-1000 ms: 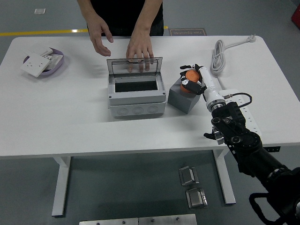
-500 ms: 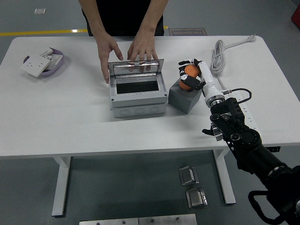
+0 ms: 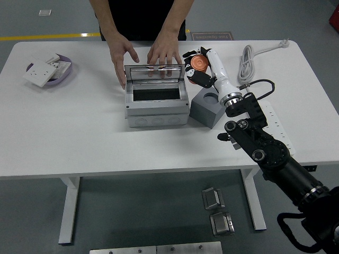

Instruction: Pick up the cylinder from the cube,place it in the box,flap close box

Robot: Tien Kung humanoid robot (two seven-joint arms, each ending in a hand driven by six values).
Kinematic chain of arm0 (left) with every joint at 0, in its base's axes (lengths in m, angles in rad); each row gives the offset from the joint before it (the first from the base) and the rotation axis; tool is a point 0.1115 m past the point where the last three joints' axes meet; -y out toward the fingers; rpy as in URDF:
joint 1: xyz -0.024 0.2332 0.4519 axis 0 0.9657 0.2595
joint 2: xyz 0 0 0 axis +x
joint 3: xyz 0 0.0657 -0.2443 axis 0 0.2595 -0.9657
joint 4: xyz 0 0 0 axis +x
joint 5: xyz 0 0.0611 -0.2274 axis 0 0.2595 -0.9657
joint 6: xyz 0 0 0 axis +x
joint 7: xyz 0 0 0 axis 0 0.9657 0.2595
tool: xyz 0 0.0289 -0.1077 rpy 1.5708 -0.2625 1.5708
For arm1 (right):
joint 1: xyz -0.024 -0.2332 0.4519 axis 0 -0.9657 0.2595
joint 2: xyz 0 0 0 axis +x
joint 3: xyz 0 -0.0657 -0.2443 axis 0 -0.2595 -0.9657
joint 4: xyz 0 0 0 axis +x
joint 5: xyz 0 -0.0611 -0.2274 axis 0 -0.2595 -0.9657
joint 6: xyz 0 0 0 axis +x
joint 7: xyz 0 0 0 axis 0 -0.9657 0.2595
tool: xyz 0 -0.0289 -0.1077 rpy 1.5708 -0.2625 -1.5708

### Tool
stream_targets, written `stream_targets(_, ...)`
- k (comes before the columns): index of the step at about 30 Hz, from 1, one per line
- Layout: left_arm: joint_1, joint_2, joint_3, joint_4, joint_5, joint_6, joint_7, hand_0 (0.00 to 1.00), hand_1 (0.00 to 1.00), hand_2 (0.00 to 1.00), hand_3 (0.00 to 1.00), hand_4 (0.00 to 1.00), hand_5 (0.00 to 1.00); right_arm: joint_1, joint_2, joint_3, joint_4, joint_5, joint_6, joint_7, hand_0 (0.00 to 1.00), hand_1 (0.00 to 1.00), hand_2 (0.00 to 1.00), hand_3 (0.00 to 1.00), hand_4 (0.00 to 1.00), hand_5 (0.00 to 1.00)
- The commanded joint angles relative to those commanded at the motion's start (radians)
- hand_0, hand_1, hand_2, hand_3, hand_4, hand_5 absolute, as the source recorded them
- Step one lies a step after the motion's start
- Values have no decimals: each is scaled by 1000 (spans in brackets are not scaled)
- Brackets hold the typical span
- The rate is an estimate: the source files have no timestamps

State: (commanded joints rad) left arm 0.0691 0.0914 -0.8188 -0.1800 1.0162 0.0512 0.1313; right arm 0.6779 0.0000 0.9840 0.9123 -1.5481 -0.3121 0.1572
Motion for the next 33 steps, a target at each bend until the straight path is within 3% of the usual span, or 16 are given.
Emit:
stream_targets(1, 0, 0, -1, 0, 0, 0, 0, 583, 622, 543, 598, 650, 236, 3, 0, -8, 15, -22, 3, -15, 540, 577, 548, 530, 2, 2)
stream_targets(2, 0, 0, -2, 0, 1, 0, 0, 583, 622, 542, 597, 655, 257, 8, 0, -21, 33, -51, 9, -37, 451, 527, 502, 475, 2, 2)
stream_targets(6, 1, 0, -7, 0, 2, -1, 2, 583, 622, 542, 597, 655, 257, 34, 0, -78, 87, -161, 30, -111, 451, 527, 502, 475, 2, 2)
stream_targets(8, 2, 0, -8, 0, 2, -1, 2, 583, 622, 544, 597, 661, 272, 51, 0, -111, 96, -213, 40, -139, 404, 477, 465, 454, 2, 2)
stream_targets(12, 2, 1, -14, 0, 5, -1, 4, 583, 622, 544, 597, 661, 272, 84, 0, -173, 86, -304, 62, -177, 404, 477, 465, 454, 2, 2)
stream_targets(18, 2, 3, -23, 0, 11, -1, 7, 583, 622, 543, 597, 661, 284, 137, 0, -259, 13, -364, 88, -202, 380, 455, 449, 440, 2, 2)
stream_targets(33, -4, 8, -39, 0, 24, -3, 14, 583, 621, 543, 598, 663, 285, 263, 0, -429, -238, -272, 127, -204, 361, 451, 442, 436, 2, 2)
